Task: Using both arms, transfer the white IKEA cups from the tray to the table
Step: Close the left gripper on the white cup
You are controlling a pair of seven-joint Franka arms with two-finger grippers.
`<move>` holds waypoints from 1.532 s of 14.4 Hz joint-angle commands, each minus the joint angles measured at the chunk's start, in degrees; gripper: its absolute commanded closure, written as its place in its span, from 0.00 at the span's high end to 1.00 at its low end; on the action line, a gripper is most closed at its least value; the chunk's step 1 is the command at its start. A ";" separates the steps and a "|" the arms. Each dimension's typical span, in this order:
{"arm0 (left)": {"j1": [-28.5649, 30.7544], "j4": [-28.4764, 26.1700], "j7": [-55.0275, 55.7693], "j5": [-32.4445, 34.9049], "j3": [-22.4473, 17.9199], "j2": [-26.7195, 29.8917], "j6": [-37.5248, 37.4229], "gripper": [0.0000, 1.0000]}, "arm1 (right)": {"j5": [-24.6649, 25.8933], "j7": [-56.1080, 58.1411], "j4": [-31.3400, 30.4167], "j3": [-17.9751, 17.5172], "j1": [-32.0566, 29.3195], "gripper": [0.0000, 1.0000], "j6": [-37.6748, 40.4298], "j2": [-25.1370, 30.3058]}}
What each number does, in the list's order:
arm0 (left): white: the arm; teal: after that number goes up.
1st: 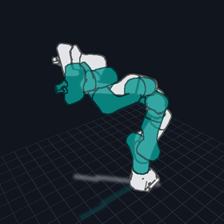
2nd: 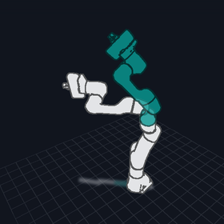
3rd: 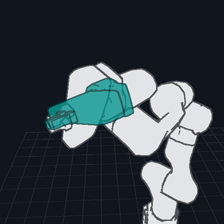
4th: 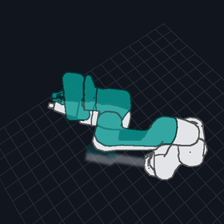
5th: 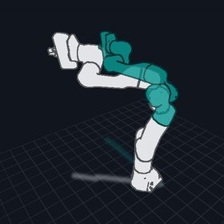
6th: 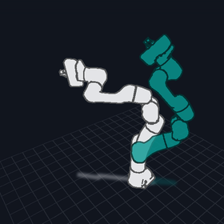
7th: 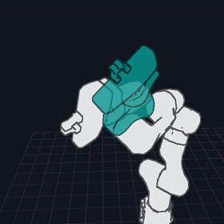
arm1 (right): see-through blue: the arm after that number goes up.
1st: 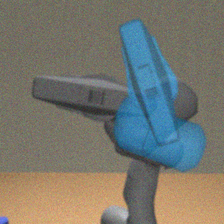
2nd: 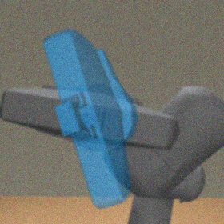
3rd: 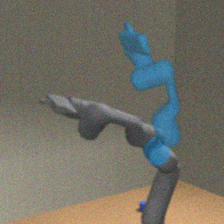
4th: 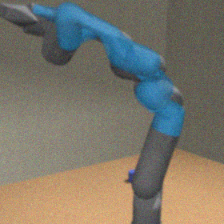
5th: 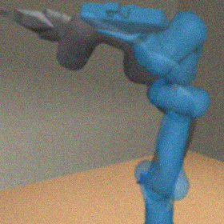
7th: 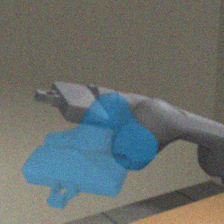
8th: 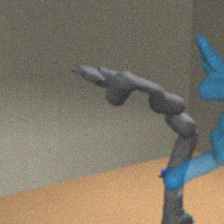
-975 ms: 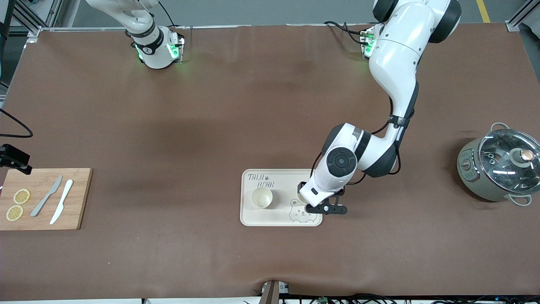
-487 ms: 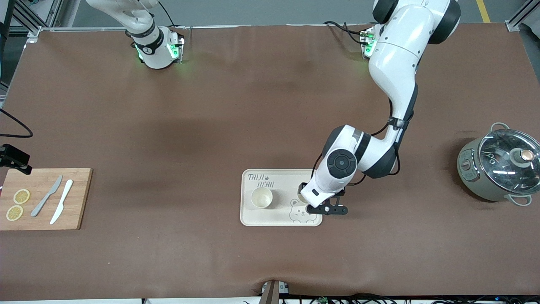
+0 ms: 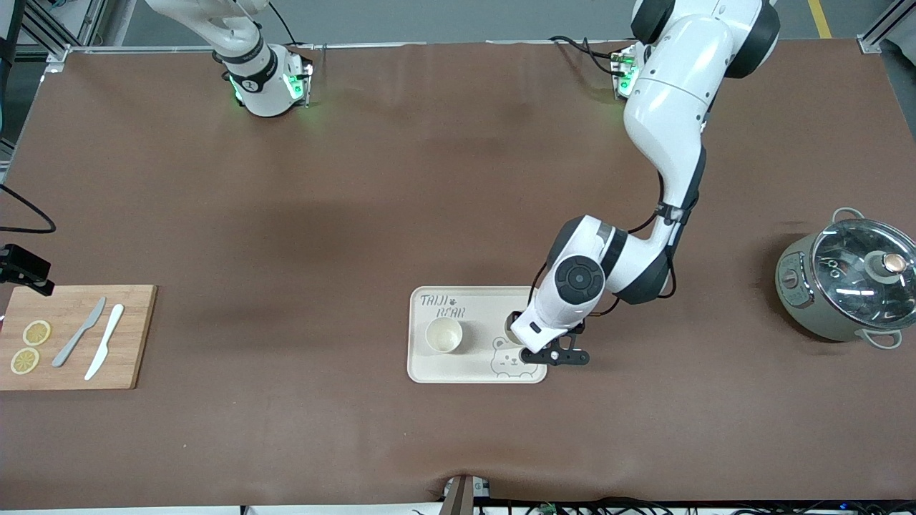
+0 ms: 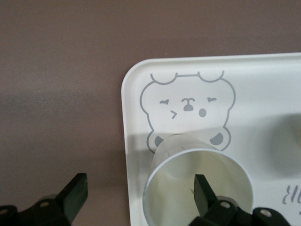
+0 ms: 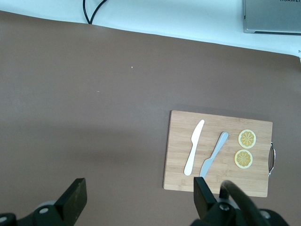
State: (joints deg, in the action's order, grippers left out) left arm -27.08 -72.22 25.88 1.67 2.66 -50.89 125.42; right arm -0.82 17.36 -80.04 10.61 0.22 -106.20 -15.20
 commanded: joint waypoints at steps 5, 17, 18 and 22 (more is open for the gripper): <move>-0.35 -0.12 -0.49 -0.17 -0.37 -0.44 2.55 1.00 | 0.29 0.13 0.68 -0.15 -0.31 1.00 -0.14 -0.27; -1.22 -0.38 0.66 -0.79 -0.37 -0.27 2.55 0.00 | 0.29 0.13 0.68 -0.15 -0.31 1.00 -0.32 -0.27; -0.88 -0.21 0.83 -0.96 -0.37 0.35 2.29 0.00 | 0.29 0.13 0.68 -0.15 -0.31 1.00 -0.32 -0.27; 1.84 -0.38 -0.47 0.00 -0.72 5.35 -5.58 0.00 | 0.20 0.13 0.68 -0.15 -0.31 1.00 -0.32 -0.27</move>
State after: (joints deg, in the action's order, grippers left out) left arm -27.01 -71.64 26.55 1.64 2.20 -49.80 125.56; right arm -0.82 17.36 -80.05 10.62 0.23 -106.46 -15.20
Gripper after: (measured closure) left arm 0.965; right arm 0.000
